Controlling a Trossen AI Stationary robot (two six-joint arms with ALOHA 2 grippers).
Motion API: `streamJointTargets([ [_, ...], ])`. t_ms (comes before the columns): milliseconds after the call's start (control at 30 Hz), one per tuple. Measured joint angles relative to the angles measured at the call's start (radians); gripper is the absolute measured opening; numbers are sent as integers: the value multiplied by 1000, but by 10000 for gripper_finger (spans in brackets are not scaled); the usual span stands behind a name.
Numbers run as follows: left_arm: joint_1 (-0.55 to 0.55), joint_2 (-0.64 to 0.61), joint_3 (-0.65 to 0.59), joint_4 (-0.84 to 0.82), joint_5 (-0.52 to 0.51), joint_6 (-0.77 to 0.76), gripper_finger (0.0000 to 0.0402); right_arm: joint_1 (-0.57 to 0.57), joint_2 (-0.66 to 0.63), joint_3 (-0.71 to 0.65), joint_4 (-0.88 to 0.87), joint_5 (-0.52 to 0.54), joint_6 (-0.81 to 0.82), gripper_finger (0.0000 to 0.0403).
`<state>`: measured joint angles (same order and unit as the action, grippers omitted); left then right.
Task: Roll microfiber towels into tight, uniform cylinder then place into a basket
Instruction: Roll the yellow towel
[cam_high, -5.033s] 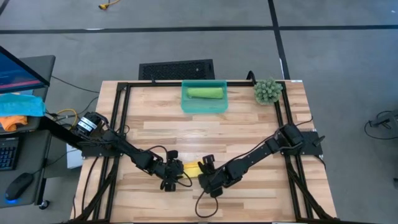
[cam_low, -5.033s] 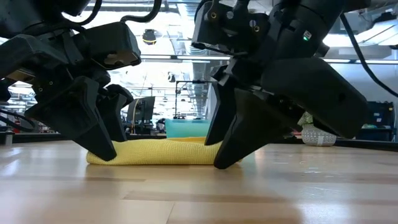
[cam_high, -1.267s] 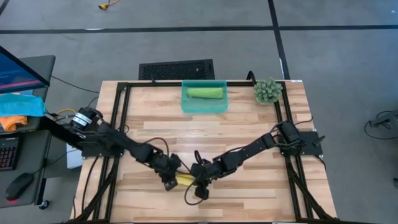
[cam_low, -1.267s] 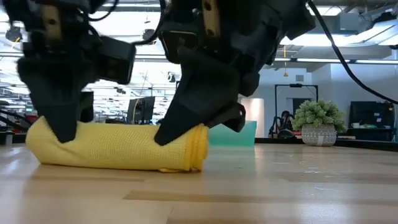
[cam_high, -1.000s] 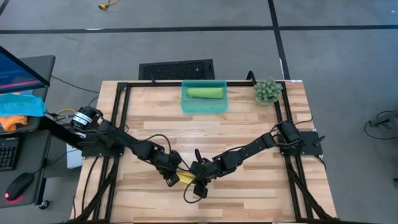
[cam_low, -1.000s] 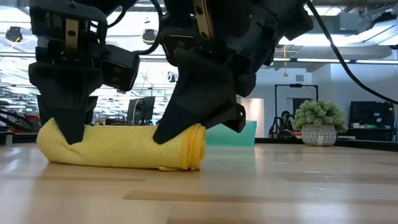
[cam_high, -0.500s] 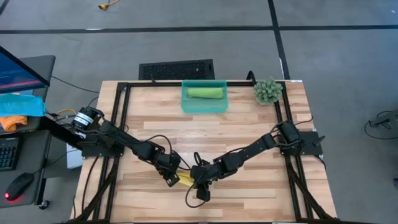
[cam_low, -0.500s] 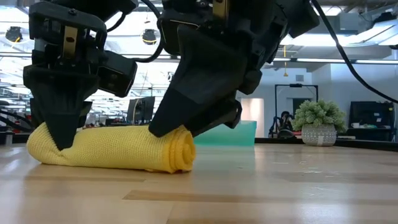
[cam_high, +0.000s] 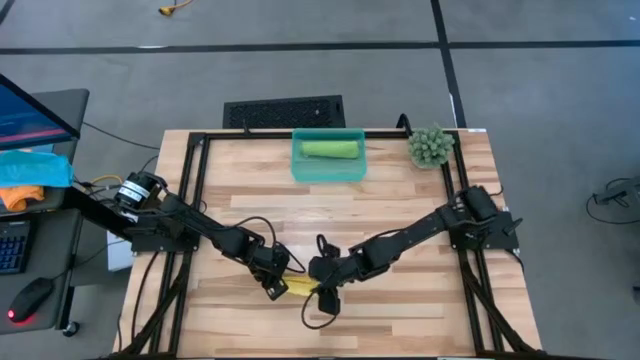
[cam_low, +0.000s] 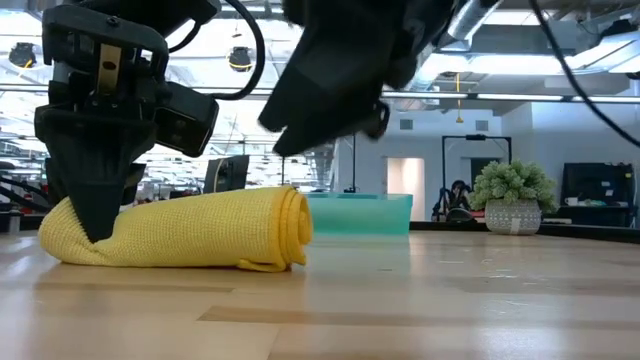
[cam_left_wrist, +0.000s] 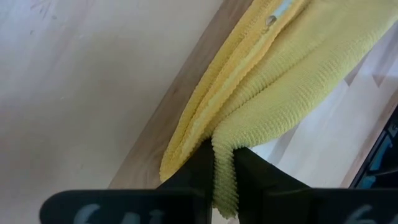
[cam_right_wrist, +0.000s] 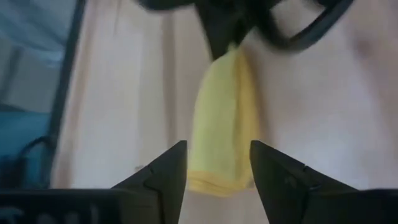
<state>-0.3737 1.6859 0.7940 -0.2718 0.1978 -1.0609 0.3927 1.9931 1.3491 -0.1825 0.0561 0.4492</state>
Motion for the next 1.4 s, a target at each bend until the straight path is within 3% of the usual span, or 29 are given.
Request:
streamJointTargets([
  [200, 0, 0, 0, 0, 0, 1, 27, 63, -54, 0, -79, 207, -86, 184],
  [433, 0, 1, 0, 0, 1, 6, 27, 141, -7, 0, -83, 313, -154, 176],
  [700, 0, 1, 0, 0, 2, 5, 27, 113, 24, 2, 34, 312, -153, 184],
  [1067, 0, 1, 0, 1, 3, 6, 27, 56, 72, -4, 13, 216, -100, 253],
  [1167, 0, 1, 0, 0, 3, 7, 27, 46, 101, 7, 88, 154, -97, 255],
  [1400, 0, 1, 0, 1, 4, 9, 27, 14, 141, 0, 27, 141, -9, 255],
])
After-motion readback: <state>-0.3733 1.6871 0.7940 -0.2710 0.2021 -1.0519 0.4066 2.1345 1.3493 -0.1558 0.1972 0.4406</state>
